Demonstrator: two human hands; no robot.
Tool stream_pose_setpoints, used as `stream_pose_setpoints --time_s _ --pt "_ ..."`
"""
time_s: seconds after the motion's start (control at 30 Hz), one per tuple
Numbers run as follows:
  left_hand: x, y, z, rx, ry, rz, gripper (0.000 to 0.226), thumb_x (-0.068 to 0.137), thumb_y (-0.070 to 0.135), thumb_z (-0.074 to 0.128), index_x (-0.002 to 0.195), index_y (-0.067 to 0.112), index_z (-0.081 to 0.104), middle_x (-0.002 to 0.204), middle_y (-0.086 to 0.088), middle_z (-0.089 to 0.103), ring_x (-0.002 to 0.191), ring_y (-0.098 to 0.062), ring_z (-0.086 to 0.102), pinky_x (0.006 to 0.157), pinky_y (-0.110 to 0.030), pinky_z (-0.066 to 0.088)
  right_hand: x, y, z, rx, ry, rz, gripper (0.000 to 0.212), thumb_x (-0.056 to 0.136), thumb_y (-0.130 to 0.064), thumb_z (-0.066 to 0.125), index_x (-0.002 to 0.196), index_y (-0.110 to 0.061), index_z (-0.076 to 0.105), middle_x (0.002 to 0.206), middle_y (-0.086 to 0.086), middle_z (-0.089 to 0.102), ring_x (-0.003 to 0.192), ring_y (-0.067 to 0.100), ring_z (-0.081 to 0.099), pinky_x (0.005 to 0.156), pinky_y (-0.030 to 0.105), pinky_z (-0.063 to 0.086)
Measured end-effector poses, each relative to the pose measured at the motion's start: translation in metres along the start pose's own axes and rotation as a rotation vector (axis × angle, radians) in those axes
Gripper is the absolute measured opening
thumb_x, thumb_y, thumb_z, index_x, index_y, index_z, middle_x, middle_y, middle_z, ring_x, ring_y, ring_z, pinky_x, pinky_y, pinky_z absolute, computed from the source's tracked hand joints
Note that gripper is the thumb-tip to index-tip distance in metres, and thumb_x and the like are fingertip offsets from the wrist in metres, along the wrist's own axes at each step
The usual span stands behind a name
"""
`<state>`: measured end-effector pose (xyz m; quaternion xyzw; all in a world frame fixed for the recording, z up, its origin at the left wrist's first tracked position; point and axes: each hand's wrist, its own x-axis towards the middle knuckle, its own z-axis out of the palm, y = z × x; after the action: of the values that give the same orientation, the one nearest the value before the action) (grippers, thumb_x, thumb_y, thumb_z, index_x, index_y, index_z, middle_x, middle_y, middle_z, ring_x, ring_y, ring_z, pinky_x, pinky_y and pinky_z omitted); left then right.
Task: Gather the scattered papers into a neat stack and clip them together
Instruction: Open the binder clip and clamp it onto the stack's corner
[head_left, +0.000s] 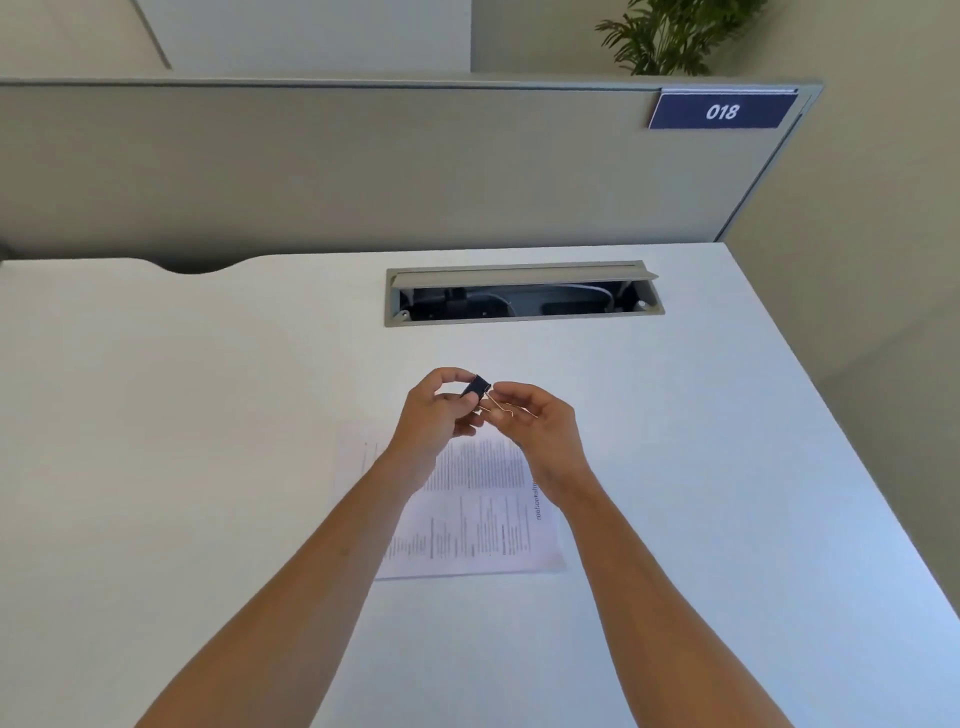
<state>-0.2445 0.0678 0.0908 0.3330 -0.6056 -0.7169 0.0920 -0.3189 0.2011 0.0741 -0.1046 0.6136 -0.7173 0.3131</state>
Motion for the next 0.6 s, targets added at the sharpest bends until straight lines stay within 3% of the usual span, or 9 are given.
stream_pose_setpoints --time_s 0.13,0.3,0.4,0.5,0.6 --pt "-0.033 -0.009 -0.020 -0.177 0.057 -0.040 0.018 0.095 0.002 0.056 0.107 0.014 0.061 0.086 -0.011 0.074 0.069 -0.021 0.067 0.061 -0.028 0.053 -0.028 0.006 0.022 0.009 -0.086 -0.030 0.030 0.084 0.007 0.070 0.112 -0.003 0.067 0.104 0.012 0.076 0.099 0.022 0.072 0.087 0.029 0.057" --pt "-0.067 -0.016 -0.030 -0.230 0.059 -0.046 0.021 0.097 0.006 0.052 0.111 0.020 0.058 0.082 -0.012 0.072 0.065 -0.025 0.064 0.061 -0.029 0.051 -0.048 0.011 0.044 -0.085 -0.003 -0.113 0.020 0.083 -0.001 0.076 0.103 -0.002 0.071 0.095 0.011 0.077 0.091 0.027 0.074 0.081 0.028 0.057" --pt "-0.082 -0.020 -0.035 -0.198 0.043 -0.054 0.021 0.098 0.008 0.050 0.115 0.020 0.056 0.083 -0.016 0.071 0.066 -0.029 0.066 0.060 -0.030 0.053 -0.057 0.013 0.051 -0.153 0.022 -0.124 0.016 0.085 -0.006 0.075 0.100 -0.005 0.073 0.092 0.007 0.077 0.084 0.023 0.075 0.078 0.028 0.058" --pt "-0.091 -0.022 -0.039 -0.112 0.008 -0.049 0.015 0.100 0.017 0.052 0.114 0.018 0.057 0.085 -0.016 0.072 0.072 -0.029 0.072 0.064 -0.033 0.056 -0.059 0.015 0.052 -0.230 0.032 -0.140 0.012 0.084 -0.011 0.076 0.096 -0.009 0.075 0.093 0.005 0.077 0.090 0.024 0.073 0.085 0.033 0.058" --pt "-0.094 -0.027 -0.046 0.156 0.061 0.088 0.014 0.095 0.029 0.062 0.108 0.024 0.060 0.088 -0.002 0.075 0.078 -0.012 0.073 0.073 -0.034 0.058 -0.062 0.016 0.054 -0.300 0.001 -0.156 0.007 0.084 -0.011 0.077 0.090 -0.015 0.074 0.090 0.000 0.076 0.087 0.017 0.072 0.084 0.030 0.057"
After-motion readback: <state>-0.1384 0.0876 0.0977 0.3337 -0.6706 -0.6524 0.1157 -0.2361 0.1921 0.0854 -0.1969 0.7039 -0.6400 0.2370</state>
